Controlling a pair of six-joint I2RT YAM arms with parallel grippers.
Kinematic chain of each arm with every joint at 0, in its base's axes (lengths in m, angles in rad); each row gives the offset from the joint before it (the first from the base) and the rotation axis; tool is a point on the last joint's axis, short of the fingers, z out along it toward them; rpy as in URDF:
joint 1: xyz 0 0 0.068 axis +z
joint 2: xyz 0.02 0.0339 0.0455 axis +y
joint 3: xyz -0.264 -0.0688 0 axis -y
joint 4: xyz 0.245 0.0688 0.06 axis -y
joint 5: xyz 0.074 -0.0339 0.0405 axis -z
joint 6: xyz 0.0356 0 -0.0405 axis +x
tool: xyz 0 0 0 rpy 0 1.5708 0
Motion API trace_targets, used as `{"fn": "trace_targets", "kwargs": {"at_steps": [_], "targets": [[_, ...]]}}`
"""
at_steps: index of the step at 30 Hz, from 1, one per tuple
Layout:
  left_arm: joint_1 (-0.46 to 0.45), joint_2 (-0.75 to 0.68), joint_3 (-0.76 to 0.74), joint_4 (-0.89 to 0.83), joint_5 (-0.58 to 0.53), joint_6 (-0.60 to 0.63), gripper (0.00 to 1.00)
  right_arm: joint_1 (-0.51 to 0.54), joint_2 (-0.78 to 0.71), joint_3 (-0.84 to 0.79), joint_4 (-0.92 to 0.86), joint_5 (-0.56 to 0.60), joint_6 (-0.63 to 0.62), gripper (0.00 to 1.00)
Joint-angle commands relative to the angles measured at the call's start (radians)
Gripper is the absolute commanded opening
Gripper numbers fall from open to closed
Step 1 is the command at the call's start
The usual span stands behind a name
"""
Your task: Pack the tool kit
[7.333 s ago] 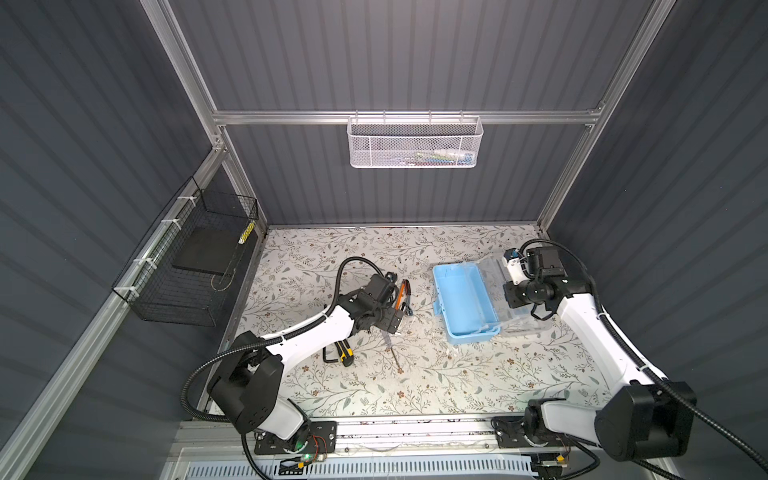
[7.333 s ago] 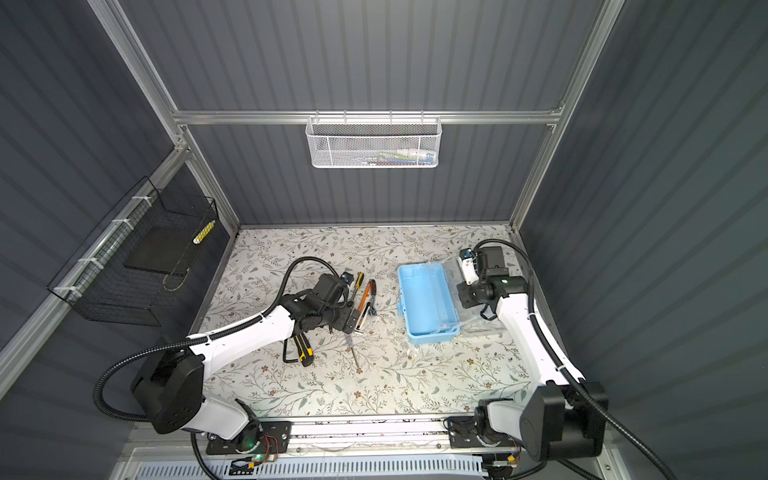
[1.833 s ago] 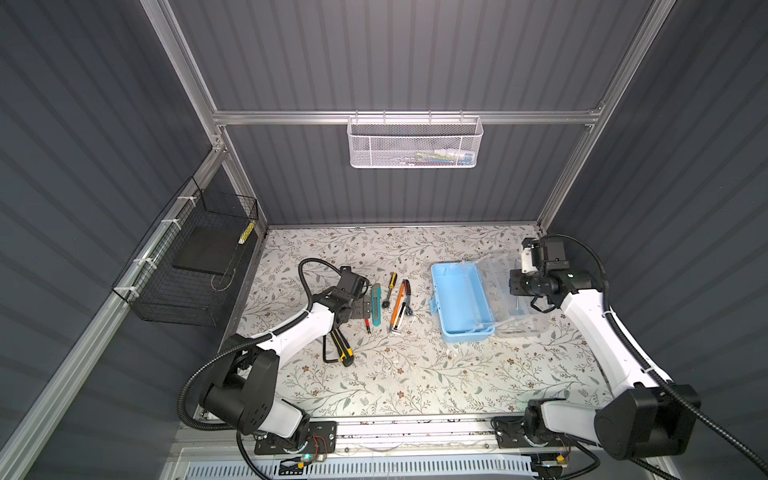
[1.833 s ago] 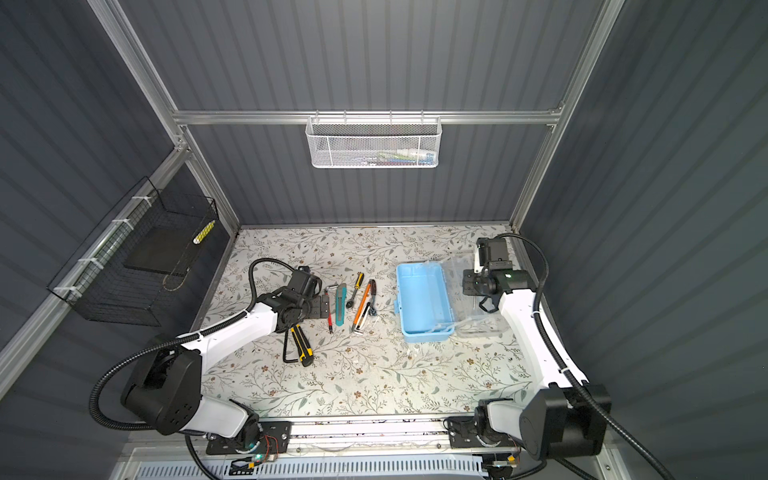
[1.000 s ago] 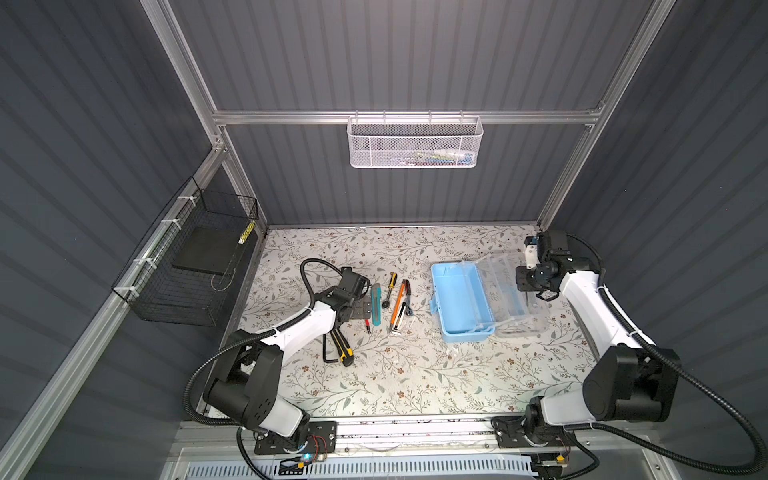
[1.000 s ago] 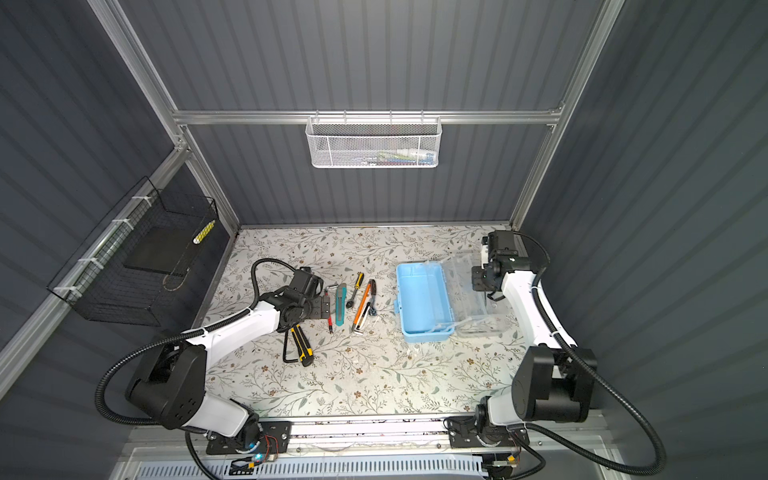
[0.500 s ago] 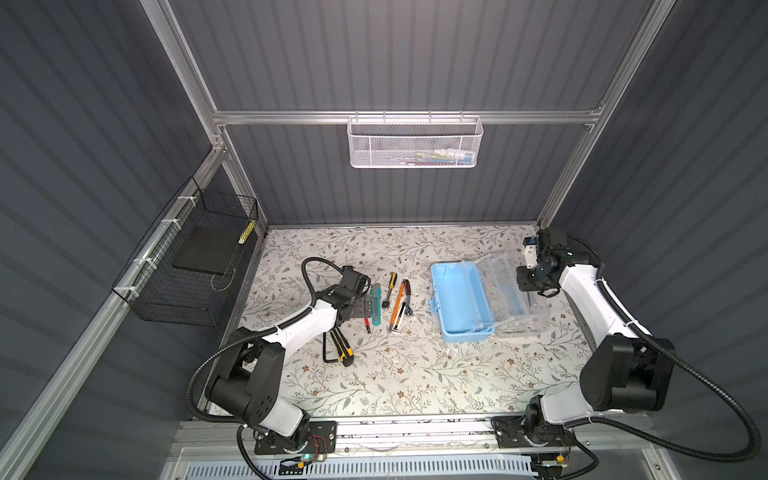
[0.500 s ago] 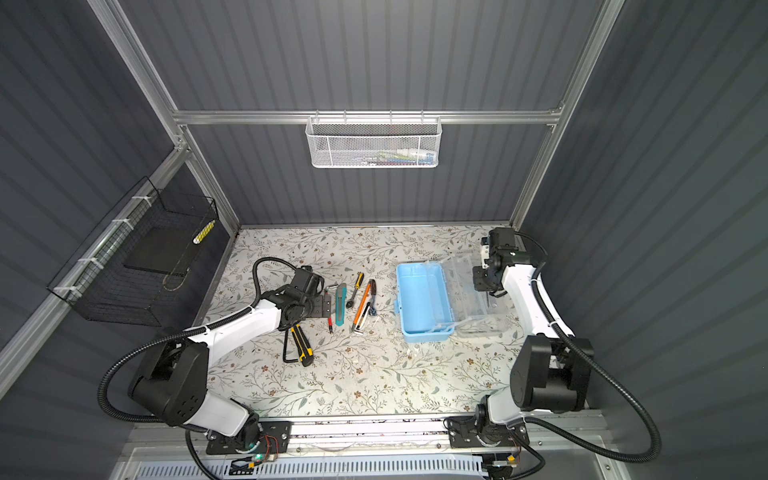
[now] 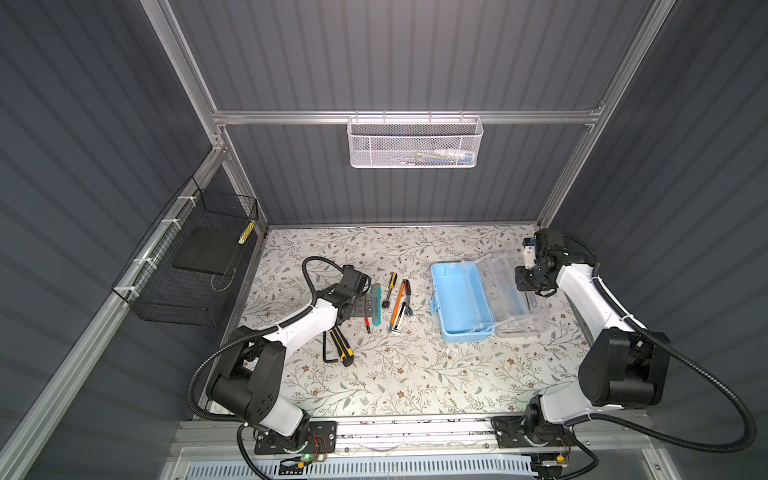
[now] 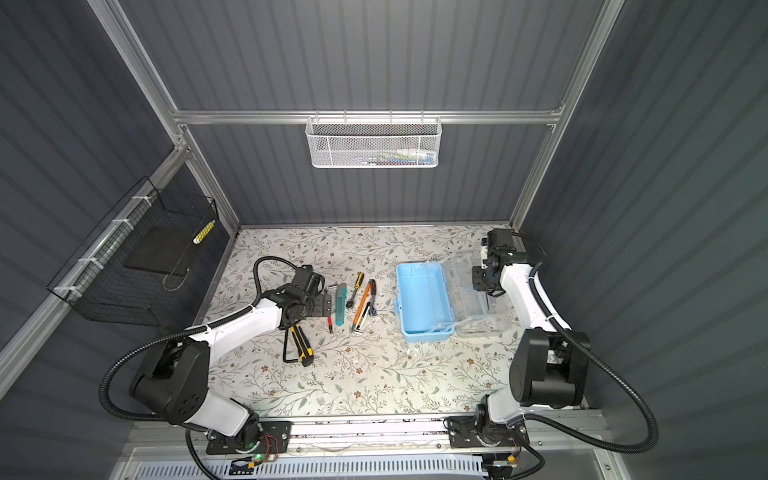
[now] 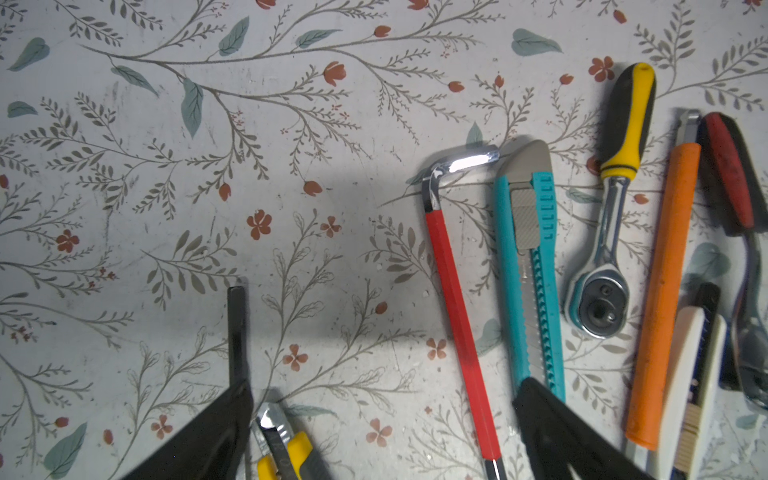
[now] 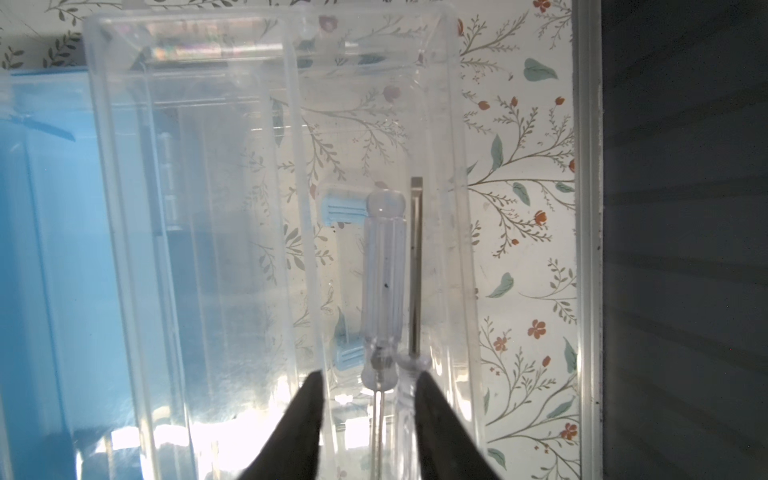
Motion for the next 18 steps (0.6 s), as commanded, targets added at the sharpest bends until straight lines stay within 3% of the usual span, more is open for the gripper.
{"fn": "trace_targets", "kwargs": {"at_steps": [1,18], "targets": [[-0.005,0.011,0.021,-0.004,0.009,0.015,1.00,-0.003,-0.026,-0.011,0.006,-0.007,0.024,0.51],[-0.033,0.033,0.030,-0.001,0.021,0.003,0.99,0.000,-0.285,-0.163,0.147,-0.100,0.249,0.99]]}}
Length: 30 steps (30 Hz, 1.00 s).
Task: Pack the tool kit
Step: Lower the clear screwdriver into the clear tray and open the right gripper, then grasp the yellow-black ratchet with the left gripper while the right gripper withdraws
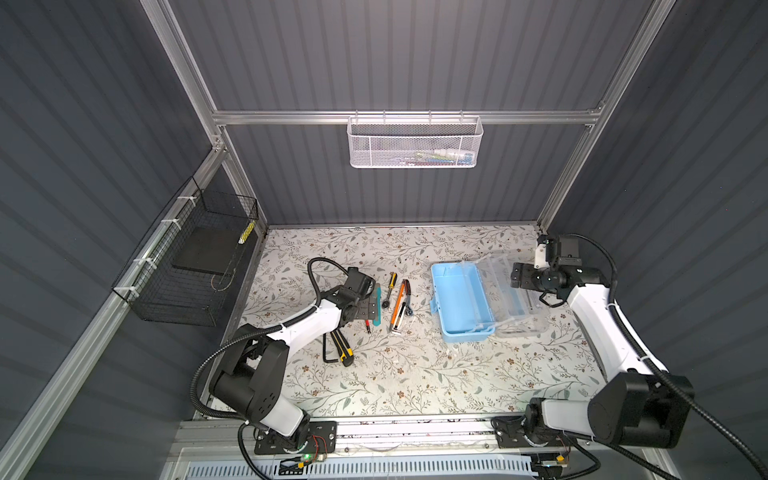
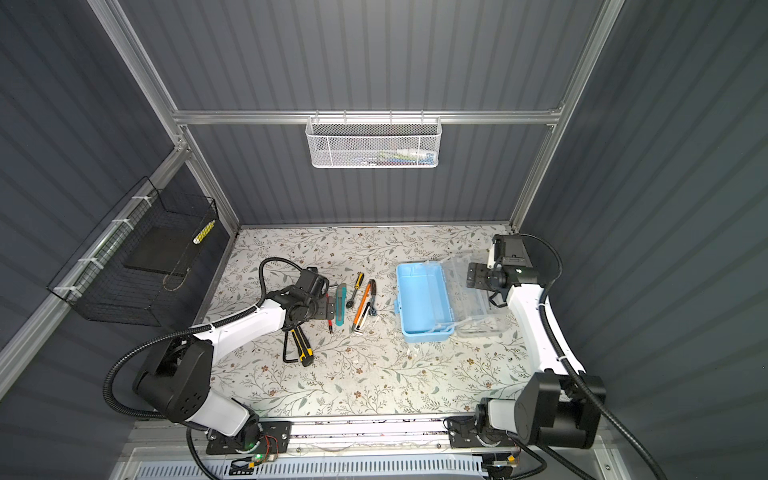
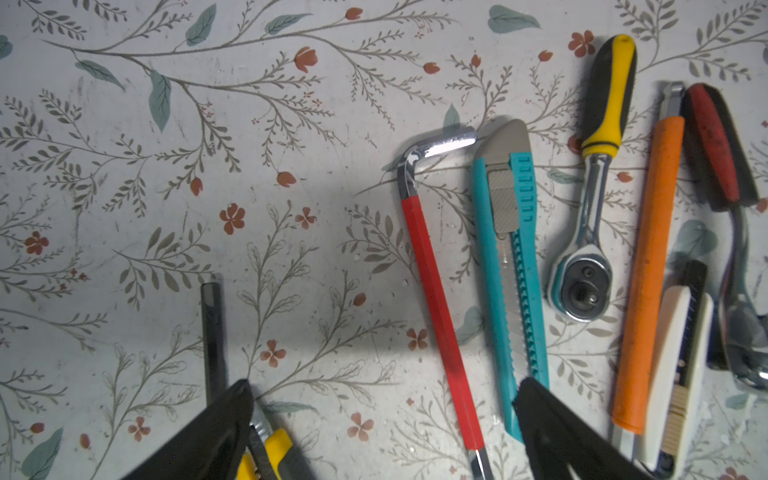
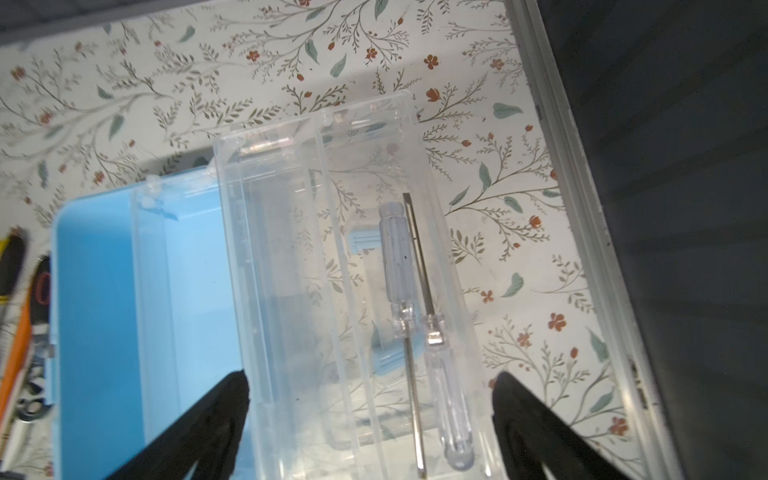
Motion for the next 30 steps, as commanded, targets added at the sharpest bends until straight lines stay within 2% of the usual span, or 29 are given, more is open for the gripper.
{"fn": "trace_targets", "kwargs": {"at_steps": [1,8,18,23,30], "targets": [[-0.005,0.014,0.029,0.000,0.016,-0.001,0.99,0.001,-0.058,-0.046,0.053,-0.058,0.080,0.99],[-0.005,0.020,0.034,0.000,0.024,-0.027,0.99,0.036,-0.127,-0.115,0.122,-0.113,0.175,0.99],[-0.006,0.047,0.084,0.016,0.088,-0.021,0.98,0.200,-0.143,-0.142,0.158,-0.061,0.220,0.95],[-0.010,0.073,0.119,0.021,0.112,0.005,0.93,0.266,-0.132,-0.161,0.193,-0.046,0.255,0.94],[-0.049,0.156,0.229,0.015,0.142,0.070,0.81,0.287,-0.113,-0.163,0.182,-0.040,0.265,0.93]]}}
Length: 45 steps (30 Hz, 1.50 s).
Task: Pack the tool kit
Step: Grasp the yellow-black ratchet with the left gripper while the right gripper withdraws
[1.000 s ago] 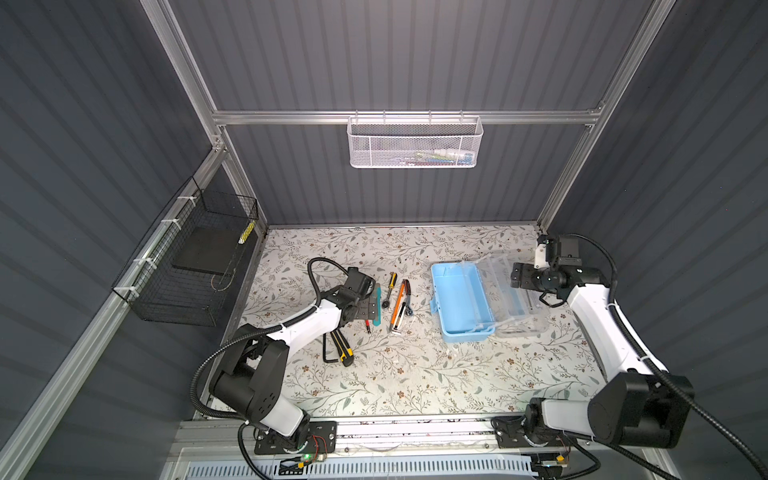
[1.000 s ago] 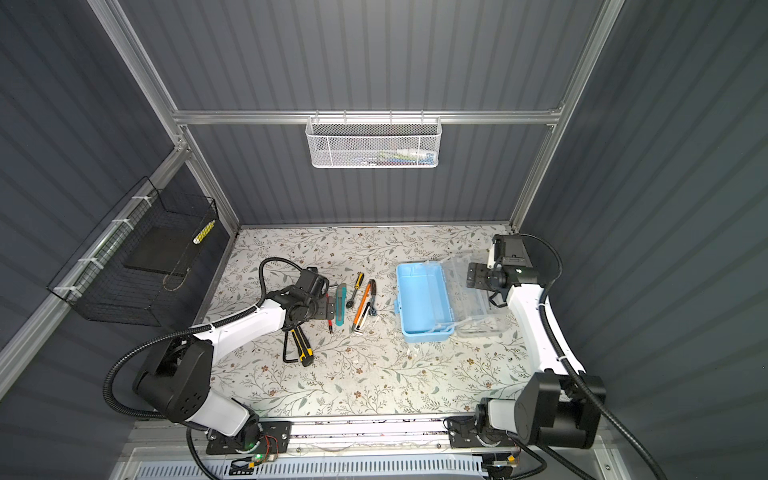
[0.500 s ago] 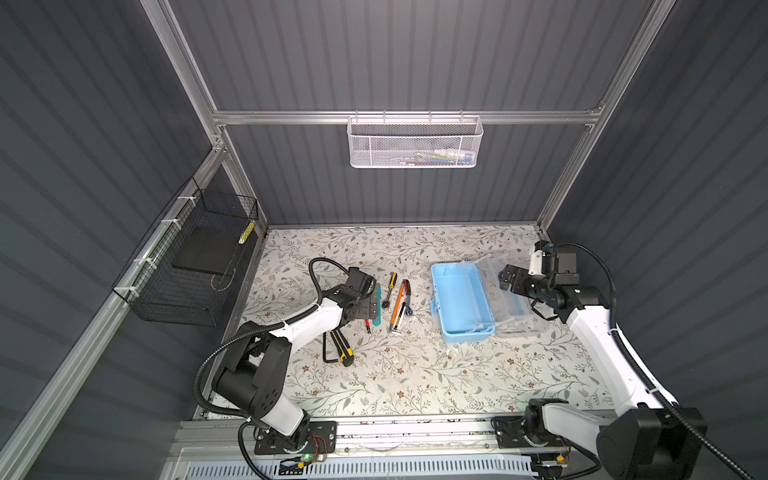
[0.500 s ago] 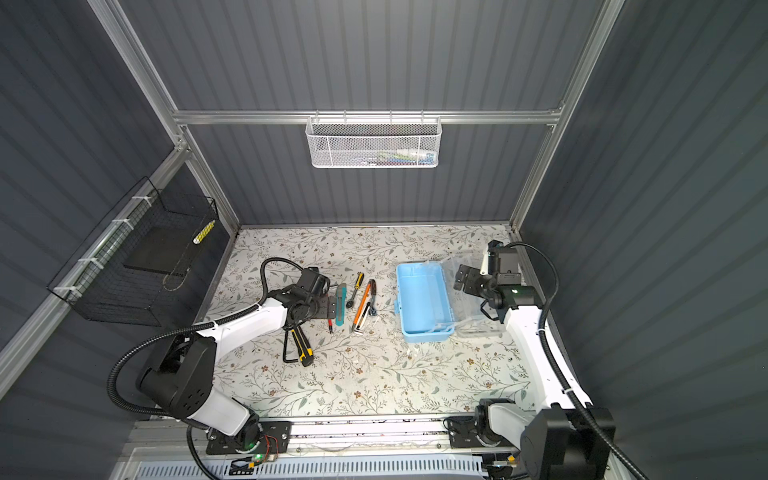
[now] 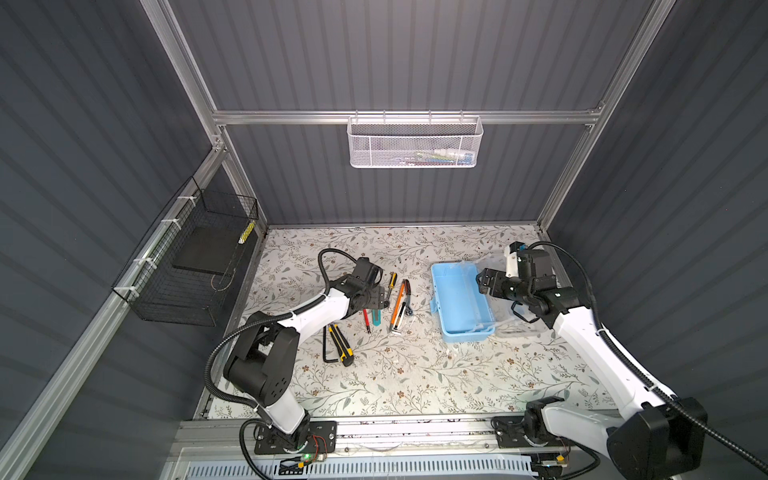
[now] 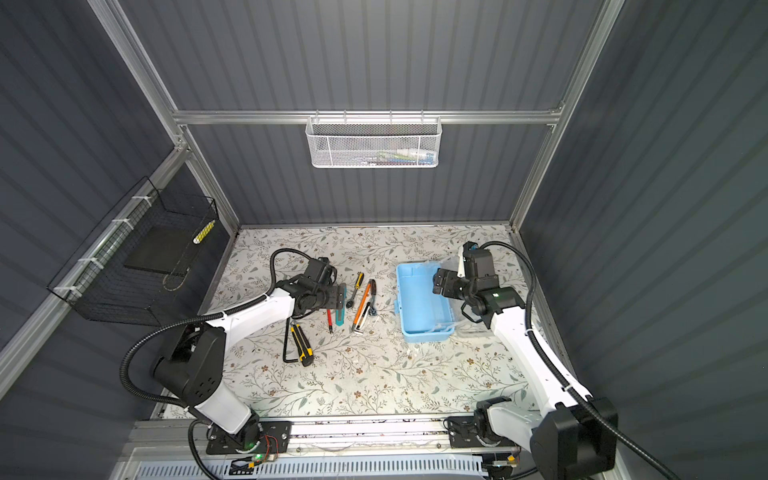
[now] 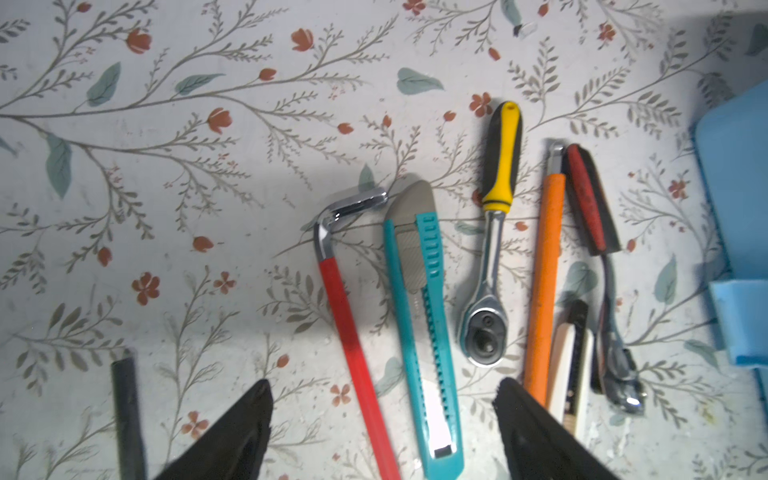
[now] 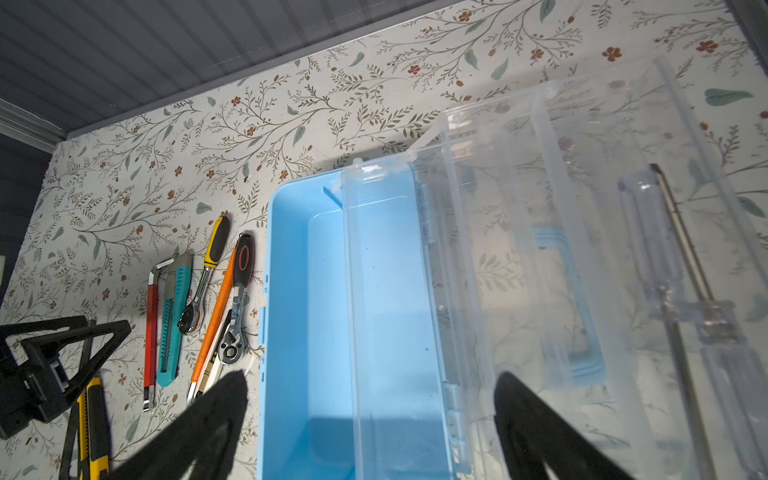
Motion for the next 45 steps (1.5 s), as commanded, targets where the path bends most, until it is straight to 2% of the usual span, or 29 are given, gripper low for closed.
{"fn": "trace_targets", "kwargs": {"at_steps": [1,10,17,28,35,45], "targets": [[-0.025,0.048,0.077,-0.008,0.037,0.053,0.78,0.005,0.003,-0.010,0.001,0.024,0.016,0.93],[-0.036,0.183,0.191,-0.039,0.096,0.062,0.51,0.006,-0.009,-0.013,-0.028,0.043,0.005,0.94],[-0.038,0.257,0.240,-0.084,0.105,0.063,0.49,0.005,-0.004,-0.004,-0.041,0.048,-0.003,0.95],[-0.040,0.334,0.291,-0.078,0.118,0.063,0.38,0.005,-0.006,0.002,-0.055,0.059,-0.006,0.95],[-0.041,0.379,0.301,-0.111,0.096,0.086,0.22,0.004,-0.008,0.005,-0.065,0.066,-0.008,0.95],[-0.041,0.362,0.278,-0.061,0.152,0.075,0.02,0.006,0.005,0.013,-0.055,0.040,0.010,0.95]]}}
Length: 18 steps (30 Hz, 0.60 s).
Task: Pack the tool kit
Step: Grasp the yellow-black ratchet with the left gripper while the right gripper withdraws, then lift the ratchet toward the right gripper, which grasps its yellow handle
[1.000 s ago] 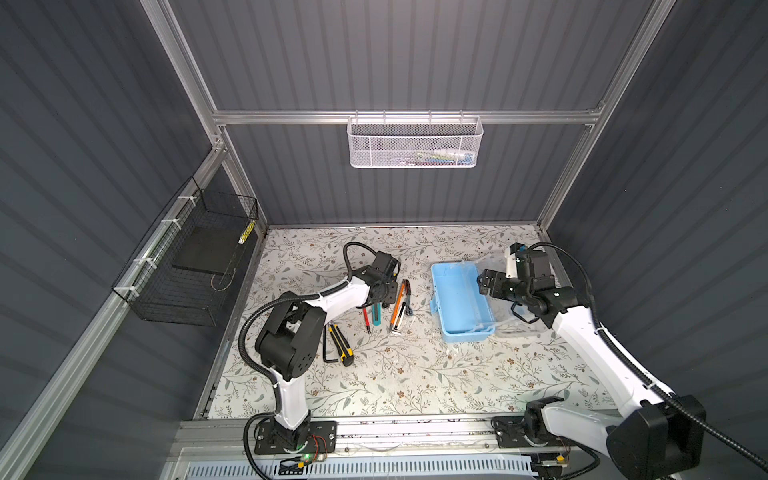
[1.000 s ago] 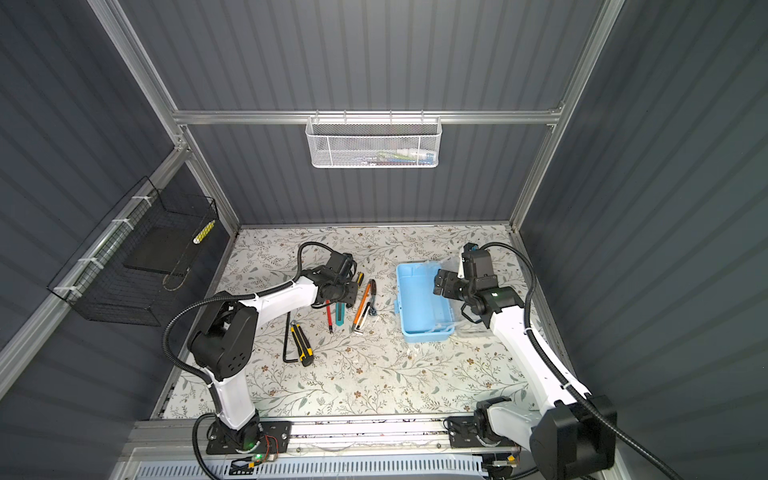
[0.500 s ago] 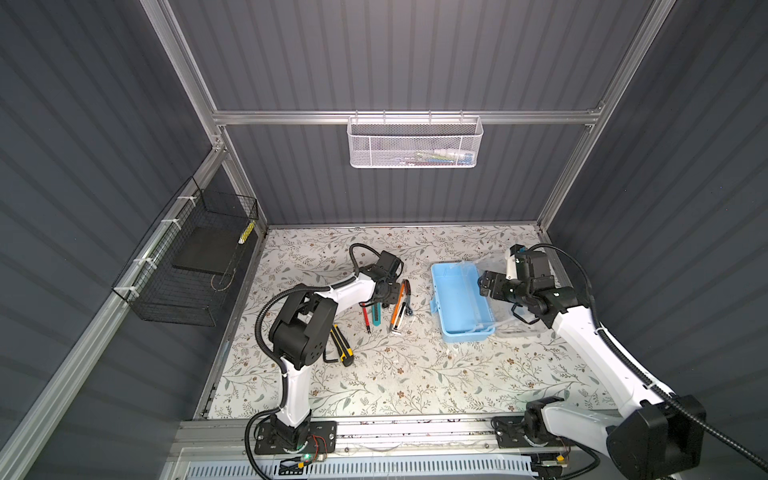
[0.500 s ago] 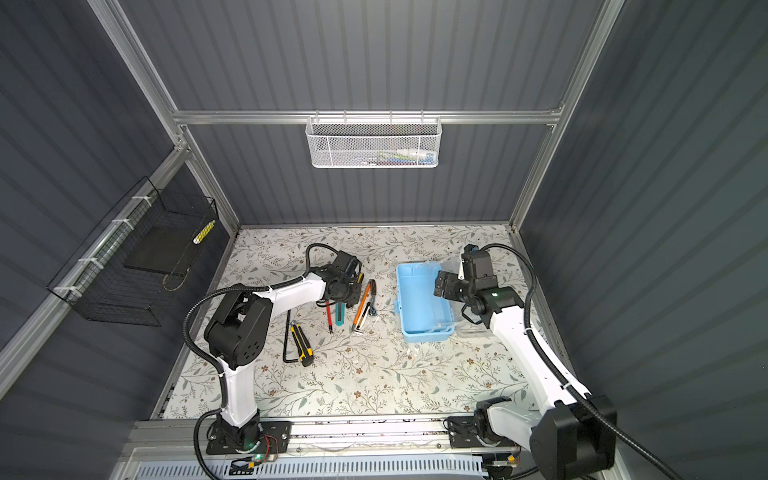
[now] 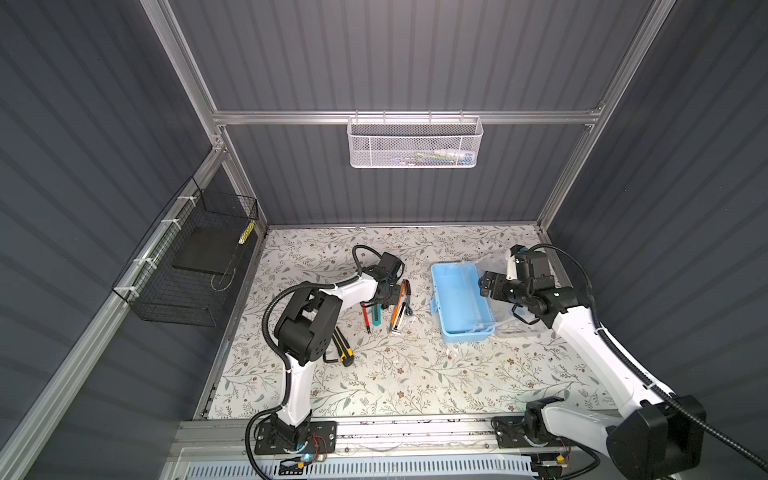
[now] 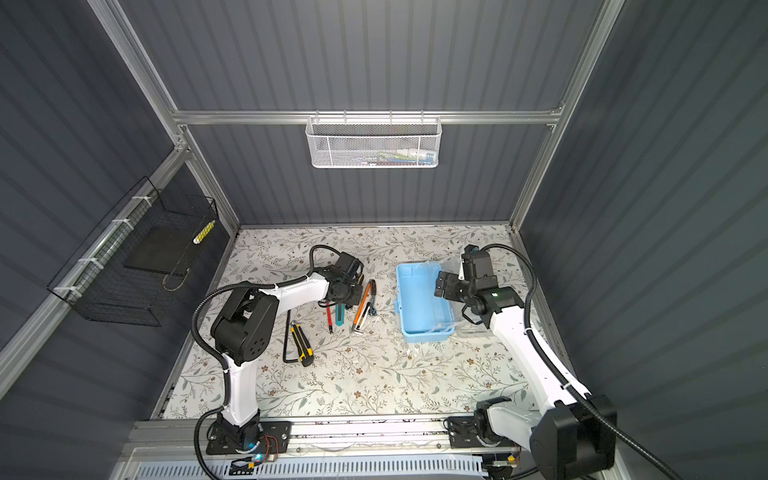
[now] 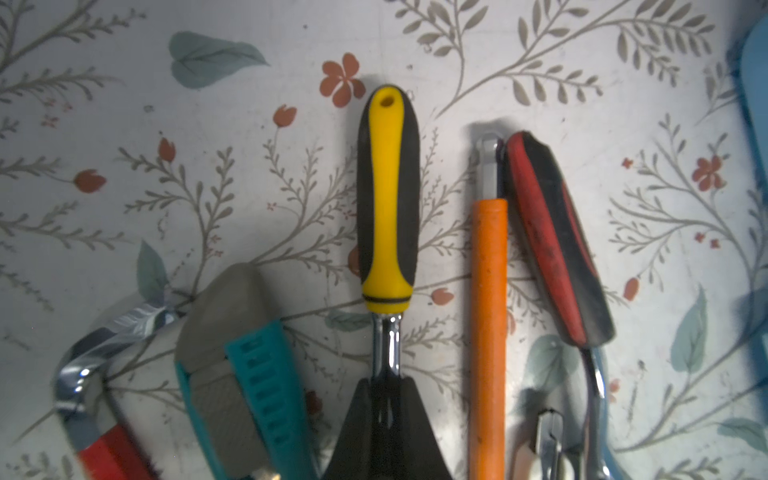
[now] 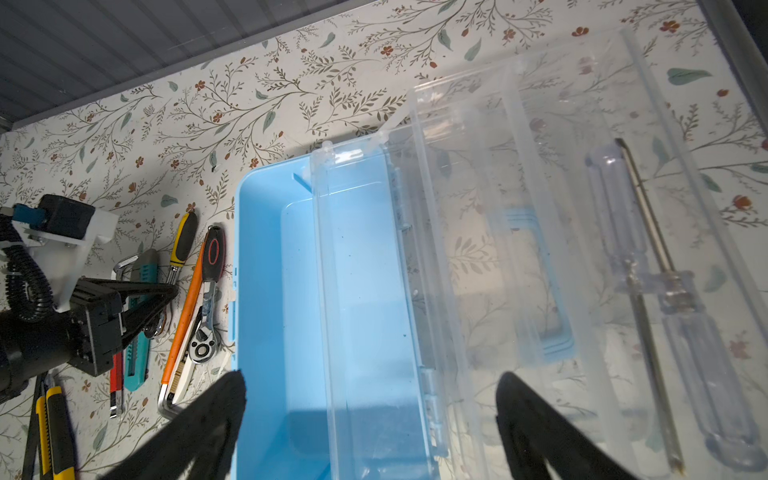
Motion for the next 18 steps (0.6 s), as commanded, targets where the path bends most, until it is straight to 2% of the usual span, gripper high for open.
{"fn": "trace_targets", "kwargs": {"at_steps": [1,13,18], "targets": [[-0.006,-0.010,-0.010,0.006,0.042,-0.009,0.01,0.005,0.005,0.017,-0.010,-0.017,0.015,0.95],[-0.008,-0.174,-0.044,0.090,0.067,-0.047,0.00,0.026,0.041,-0.006,0.107,-0.164,0.103,0.85],[-0.010,-0.217,-0.054,0.124,0.140,-0.087,0.00,0.070,0.091,0.008,0.163,-0.193,0.144,0.82]]}}
